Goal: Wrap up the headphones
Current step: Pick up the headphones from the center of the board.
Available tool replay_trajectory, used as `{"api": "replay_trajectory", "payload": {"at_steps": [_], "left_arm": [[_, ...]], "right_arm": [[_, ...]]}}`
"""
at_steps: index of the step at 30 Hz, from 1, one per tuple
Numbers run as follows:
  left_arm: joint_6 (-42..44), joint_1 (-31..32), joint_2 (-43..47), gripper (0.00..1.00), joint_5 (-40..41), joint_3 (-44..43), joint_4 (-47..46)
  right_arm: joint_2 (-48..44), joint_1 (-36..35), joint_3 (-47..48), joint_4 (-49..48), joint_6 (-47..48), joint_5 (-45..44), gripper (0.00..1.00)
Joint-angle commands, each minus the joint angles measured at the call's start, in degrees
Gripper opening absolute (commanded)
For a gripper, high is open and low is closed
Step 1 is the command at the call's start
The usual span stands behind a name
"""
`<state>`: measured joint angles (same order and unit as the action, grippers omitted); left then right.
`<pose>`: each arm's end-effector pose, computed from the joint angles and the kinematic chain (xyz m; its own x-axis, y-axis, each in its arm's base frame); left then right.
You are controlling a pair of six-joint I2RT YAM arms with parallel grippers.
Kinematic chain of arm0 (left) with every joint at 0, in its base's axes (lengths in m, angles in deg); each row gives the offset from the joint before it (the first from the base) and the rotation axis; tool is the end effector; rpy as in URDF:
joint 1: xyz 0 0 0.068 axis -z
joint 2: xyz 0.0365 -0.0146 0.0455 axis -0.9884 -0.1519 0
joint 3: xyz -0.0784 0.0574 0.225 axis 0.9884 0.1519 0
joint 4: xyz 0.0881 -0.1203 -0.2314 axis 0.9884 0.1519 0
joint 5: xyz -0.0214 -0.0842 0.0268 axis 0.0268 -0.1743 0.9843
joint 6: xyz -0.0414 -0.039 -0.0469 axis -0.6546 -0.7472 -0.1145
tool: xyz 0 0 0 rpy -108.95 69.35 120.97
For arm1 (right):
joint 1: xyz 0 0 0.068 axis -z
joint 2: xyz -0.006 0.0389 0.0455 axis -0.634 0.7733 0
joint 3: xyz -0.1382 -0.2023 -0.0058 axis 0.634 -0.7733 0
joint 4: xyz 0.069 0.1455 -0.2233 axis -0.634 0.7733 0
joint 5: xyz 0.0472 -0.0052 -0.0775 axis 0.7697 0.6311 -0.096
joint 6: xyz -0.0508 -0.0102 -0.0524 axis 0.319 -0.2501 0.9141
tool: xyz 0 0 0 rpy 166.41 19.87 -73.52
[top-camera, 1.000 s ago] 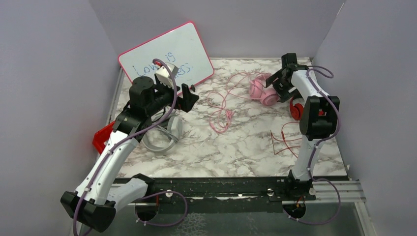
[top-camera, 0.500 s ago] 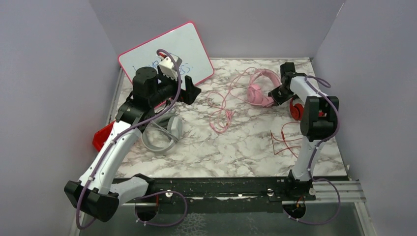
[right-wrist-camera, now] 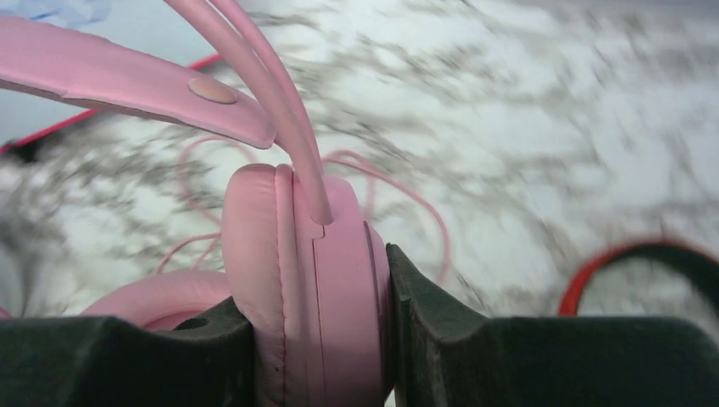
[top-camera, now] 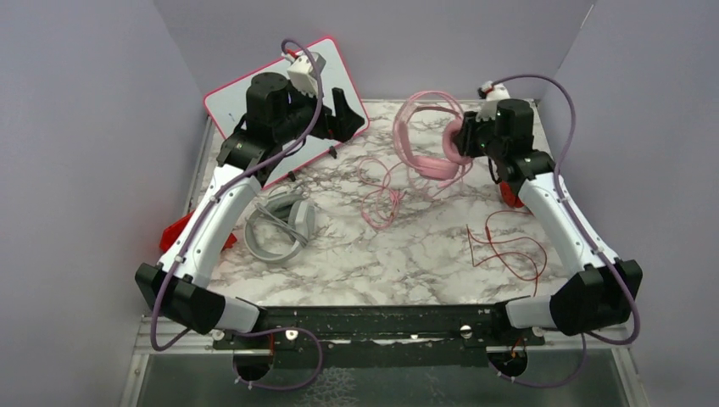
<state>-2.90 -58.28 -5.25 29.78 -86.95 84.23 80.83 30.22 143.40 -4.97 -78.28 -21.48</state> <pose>0.3132 -0.1555 0.4123 -0.3664 -0.1051 -0.9245 0.5971 0.7355 -0.3202 0.3569 0.0592 0.3075 -0.4836 0.0565 -0.8735 -0.1234 0.9836 0.1319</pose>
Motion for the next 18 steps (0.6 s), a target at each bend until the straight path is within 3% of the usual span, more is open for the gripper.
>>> {"api": "replay_trajectory", "payload": {"at_steps": [1, 7, 11, 18], "left_arm": [[-5.46, 0.04, -3.5, 0.98, -7.79, -8.06, -1.01], [-9.62, 1.04, -4.35, 0.98, -16.45, -8.45, -1.92], [-10.94, 2.0, -2.07, 0.98, -19.59, -5.52, -1.88], [-13.81, 3.38, -0.74, 0.97, -19.12, -0.55, -3.78]], "right_arm": [[-4.71, -5.65, 1.68, -12.08, 21.5, 12.63, 0.01], [-0.57, -7.43, 15.92, -2.17, 30.9, 23.03, 0.01], [1.16, -12.76, 19.96, 1.01, 34.79, 19.1, 0.01], [5.57, -16.08, 23.85, 2.16, 32.76, 16.08, 0.01]]}}
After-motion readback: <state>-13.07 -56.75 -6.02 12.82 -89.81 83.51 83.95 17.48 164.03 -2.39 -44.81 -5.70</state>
